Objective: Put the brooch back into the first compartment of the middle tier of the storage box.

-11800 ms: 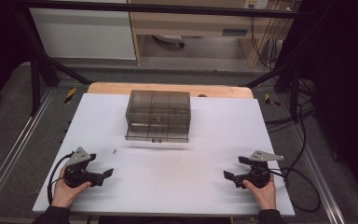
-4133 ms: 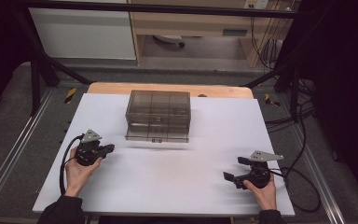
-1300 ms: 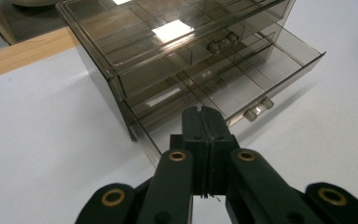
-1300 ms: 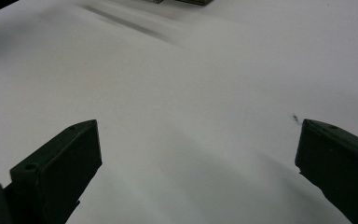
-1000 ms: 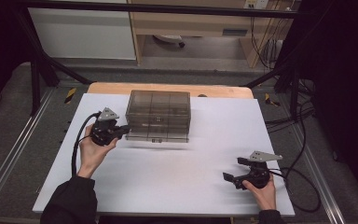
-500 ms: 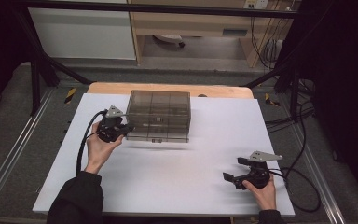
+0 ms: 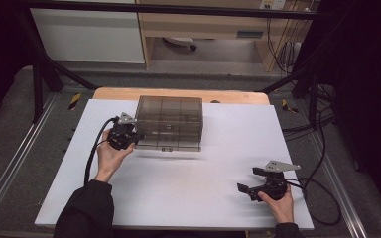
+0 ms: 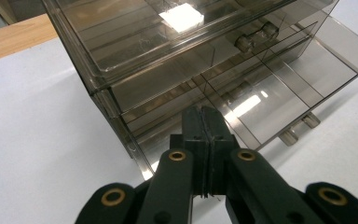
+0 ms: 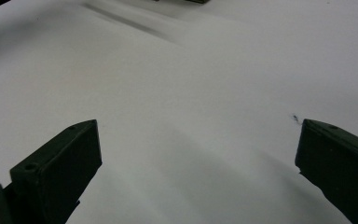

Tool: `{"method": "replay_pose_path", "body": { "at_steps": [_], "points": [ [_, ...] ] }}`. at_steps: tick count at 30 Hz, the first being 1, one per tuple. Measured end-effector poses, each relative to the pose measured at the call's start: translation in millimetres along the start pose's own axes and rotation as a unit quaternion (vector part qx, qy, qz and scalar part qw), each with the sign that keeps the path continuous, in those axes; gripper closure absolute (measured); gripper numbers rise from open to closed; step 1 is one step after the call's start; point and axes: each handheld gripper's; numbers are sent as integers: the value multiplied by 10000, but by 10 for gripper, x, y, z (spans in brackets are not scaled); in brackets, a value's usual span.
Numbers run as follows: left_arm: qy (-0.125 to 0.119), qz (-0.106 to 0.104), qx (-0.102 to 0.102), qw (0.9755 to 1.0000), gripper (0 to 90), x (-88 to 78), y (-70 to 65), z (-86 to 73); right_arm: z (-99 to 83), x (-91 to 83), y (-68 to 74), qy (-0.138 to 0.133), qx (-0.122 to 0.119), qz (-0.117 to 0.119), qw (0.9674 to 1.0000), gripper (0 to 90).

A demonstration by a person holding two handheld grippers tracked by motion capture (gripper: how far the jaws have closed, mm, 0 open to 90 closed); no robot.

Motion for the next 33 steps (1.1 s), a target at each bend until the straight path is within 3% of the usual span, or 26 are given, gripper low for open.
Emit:
{"method": "replay_pose_path", "body": {
  "at_steps": [19, 33],
  "points": [
    [147, -34, -27, 9999, 894, 209, -27, -61, -1, -1, -1, 0, -5, 0, 10000, 6],
    [270, -40, -36, 9996, 890, 261, -28, -96, 1, -3, -3, -10, -21, 0, 10000, 6]
  ]
}}
Point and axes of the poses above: each handheld gripper's, and its own axes: x roughly forward along the jaws, z roughly out of its top, y roughly to its left, and after that the axes turned 9 degrees about x, right-handed
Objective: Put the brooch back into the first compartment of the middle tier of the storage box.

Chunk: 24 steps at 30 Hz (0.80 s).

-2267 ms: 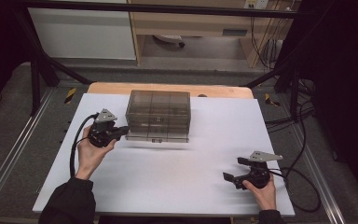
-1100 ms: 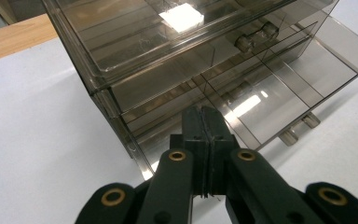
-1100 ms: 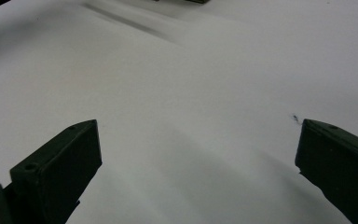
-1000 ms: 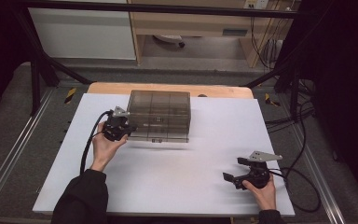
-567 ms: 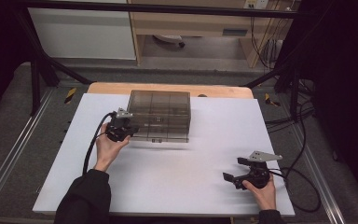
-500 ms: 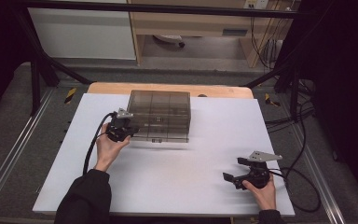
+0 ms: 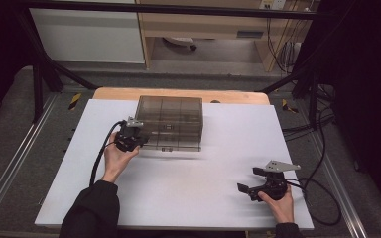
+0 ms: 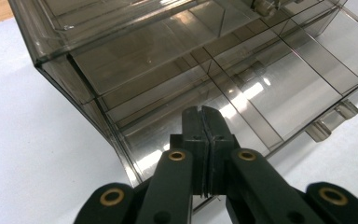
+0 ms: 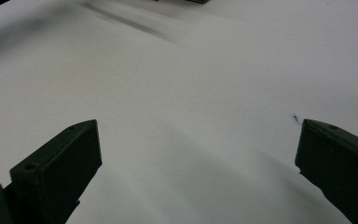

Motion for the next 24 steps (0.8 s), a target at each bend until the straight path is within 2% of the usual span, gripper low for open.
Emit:
{"method": "replay_pose_path", "body": {
  "at_steps": [8, 11, 17, 18, 24],
  "points": [
    [-83, 19, 17, 10000, 833, -54, 4, 6, 0, 2, 0, -1, 1, 3, 10000, 6],
    [-201, -22, 23, 9998, 796, -106, 6, 14, -1, 3, 3, 8, 19, 4, 10000, 6],
    [-376, -82, -31, 9993, 671, -217, 9, 24, -1, 2, 3, 2, 18, 6, 10000, 6],
    [-315, -49, -68, 9995, 649, -246, 1, 22, -1, 2, 2, 3, 15, 3, 10000, 6],
    [-416, -42, 31, 9991, 529, -354, -17, 25, 0, 1, 1, -4, 5, 5, 10000, 6]
  ]
}}
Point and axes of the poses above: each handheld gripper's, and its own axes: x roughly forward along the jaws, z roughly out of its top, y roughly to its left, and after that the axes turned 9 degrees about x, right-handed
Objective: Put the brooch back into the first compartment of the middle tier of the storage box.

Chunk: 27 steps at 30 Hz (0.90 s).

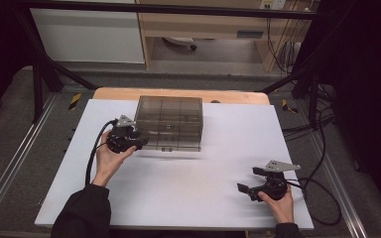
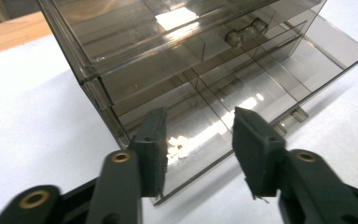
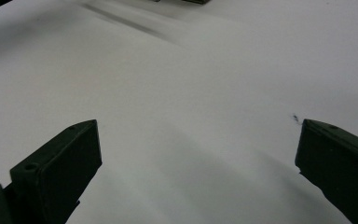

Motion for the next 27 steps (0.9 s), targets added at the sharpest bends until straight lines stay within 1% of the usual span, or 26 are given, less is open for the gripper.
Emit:
{"method": "replay_pose_path", "body": {
  "at_steps": [4, 6, 8, 11, 13, 15, 16, 18, 22, 27],
  "points": [
    [60, -18, 65, 10000, 425, -41, -11, -10, 1, -4, 0, -7, 0, 2, 10000, 6],
    [71, 14, 90, 9999, 375, -64, -17, -22, 1, -5, -1, -10, -4, 0, 10000, 6],
    [101, -13, 87, 9999, 316, -91, -21, -35, 2, -4, -1, -7, -3, -2, 10000, 6],
    [46, 6, 100, 9999, 235, -126, -39, -64, 2, -6, -1, -8, -2, -1, 10000, 6],
    [18, 18, 162, 9999, 179, -150, -52, -97, 3, -12, 1, -3, 16, 11, 10000, 6],
    [-5, -9, 152, 9999, 139, -165, -64, -138, 4, -13, 0, -10, 14, 5, 10000, 6],
    [21, -40, 172, 9998, 121, -173, -64, -158, 3, -12, 1, -8, 15, 4, 10000, 6],
    [26, -63, 195, 9998, 92, -189, -68, -205, 1, -7, 0, -11, 4, 4, 10000, 6],
    [-42, -53, 162, 9998, 65, -243, -70, -305, 3, -14, 2, 1, 22, 12, 10000, 6],
    [-69, 26, 110, 9999, 45, -316, -47, -434, 1, -6, -1, -7, 1, 2, 10000, 6]
  ]
}}
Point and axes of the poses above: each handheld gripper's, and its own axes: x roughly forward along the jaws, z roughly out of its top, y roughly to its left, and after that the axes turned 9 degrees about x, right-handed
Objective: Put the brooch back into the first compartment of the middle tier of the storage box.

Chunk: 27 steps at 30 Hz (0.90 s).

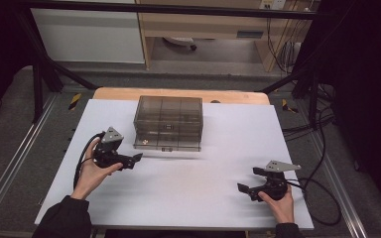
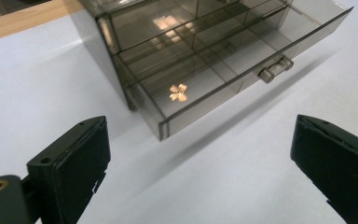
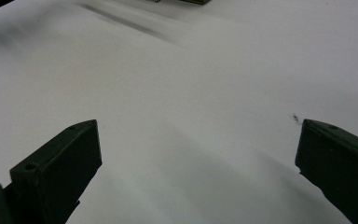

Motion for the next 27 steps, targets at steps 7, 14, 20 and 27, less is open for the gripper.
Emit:
{"method": "replay_pose_path", "body": {
  "at_steps": [7, 14, 20, 27],
  "points": [
    [-4, 51, -104, 9999, 37, -75, 17, -194, -1, 3, 0, 17, -5, -4, 10000, 6],
    [-54, 52, -185, 9998, 37, -146, -1, -377, -3, 5, 3, 50, 24, -18, 10000, 5],
    [-82, 104, -179, 9998, 37, -196, -30, -527, -4, 8, 4, 56, 13, -18, 10000, 5],
    [-110, 131, -262, 9995, 36, -230, -51, -676, -5, 9, 3, 57, 0, -28, 10000, 5]
  ]
}}
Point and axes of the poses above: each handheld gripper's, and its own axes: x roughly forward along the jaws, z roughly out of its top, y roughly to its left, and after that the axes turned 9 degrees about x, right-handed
